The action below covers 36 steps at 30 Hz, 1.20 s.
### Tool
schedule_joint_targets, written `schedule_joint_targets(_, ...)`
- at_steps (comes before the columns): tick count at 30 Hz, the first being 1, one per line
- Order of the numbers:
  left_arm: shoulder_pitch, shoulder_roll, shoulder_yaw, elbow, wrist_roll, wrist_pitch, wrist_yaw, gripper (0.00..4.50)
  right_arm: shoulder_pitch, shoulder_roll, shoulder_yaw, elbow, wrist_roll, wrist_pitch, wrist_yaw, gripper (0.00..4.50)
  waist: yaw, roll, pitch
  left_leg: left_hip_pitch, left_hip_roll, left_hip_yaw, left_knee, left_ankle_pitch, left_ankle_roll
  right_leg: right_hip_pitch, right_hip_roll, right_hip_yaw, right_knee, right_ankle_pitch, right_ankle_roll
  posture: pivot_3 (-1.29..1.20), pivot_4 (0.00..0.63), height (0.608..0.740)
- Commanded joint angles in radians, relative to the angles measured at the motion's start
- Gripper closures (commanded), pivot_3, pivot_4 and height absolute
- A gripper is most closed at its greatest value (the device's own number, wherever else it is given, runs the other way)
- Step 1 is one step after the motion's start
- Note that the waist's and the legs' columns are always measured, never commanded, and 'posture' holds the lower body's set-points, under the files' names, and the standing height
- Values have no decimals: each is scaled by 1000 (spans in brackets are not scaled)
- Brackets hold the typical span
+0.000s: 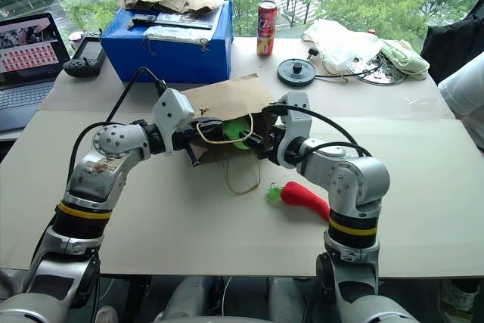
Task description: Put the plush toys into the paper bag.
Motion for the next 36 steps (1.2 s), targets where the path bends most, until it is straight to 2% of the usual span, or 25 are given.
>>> schedule_joint_targets(1,-17,-1,13,-10,1,-28,1,4500,2,-59,-10,-69,39,24,48,91,-1,0,0,0,0,0,0,0,0,0,0,0,0,0,0,0,150,739)
schedule_joint_targets(3,-18,-2,12,-7,1,-30,0,4500,13,-107,3,-85,48,29,74,91,1,0,0,0,0,0,0,0,0,0,0,0,0,0,0,0,150,739)
schedule_joint_targets(10,-18,-3,17,4,4,-41,3,4500,171,-566,127,-280,70,-66,353,91,13,0,0,-1,-1,0,1,-2,3,1,-2,0,-2,-1,1,0,150,739)
schedule_joint_targets(15,-16,-3,18,2,3,-45,3,4500,307,-775,200,-313,13,-165,454,91,7,0,0,0,-1,-1,1,-2,3,2,-1,1,-2,-1,1,0,150,739)
schedule_joint_targets(20,-13,-1,19,-2,2,-46,3,4500,407,-875,275,-278,-78,-252,472,91,6,-1,0,1,-1,-1,2,-2,3,2,-1,1,-2,-1,2,0,150,739)
schedule_joint_targets(26,-13,3,19,-5,1,-41,-1,4500,436,-864,330,-229,-147,-294,461,91,7,-1,0,1,-1,-1,3,-2,3,2,-1,1,-2,-1,2,0,150,739)
schedule_joint_targets(29,-14,5,19,-7,0,-39,-3,4500,443,-844,334,-224,-160,-306,458,817,8,-1,0,1,-1,-1,3,-2,3,2,-1,1,-2,-1,2,0,150,739)
schedule_joint_targets(36,-16,9,20,-9,-2,-35,-7,4500,461,-819,326,-227,-175,-290,437,3236,8,-1,0,2,-1,-1,3,-2,3,4,0,1,-2,-1,2,0,150,739)
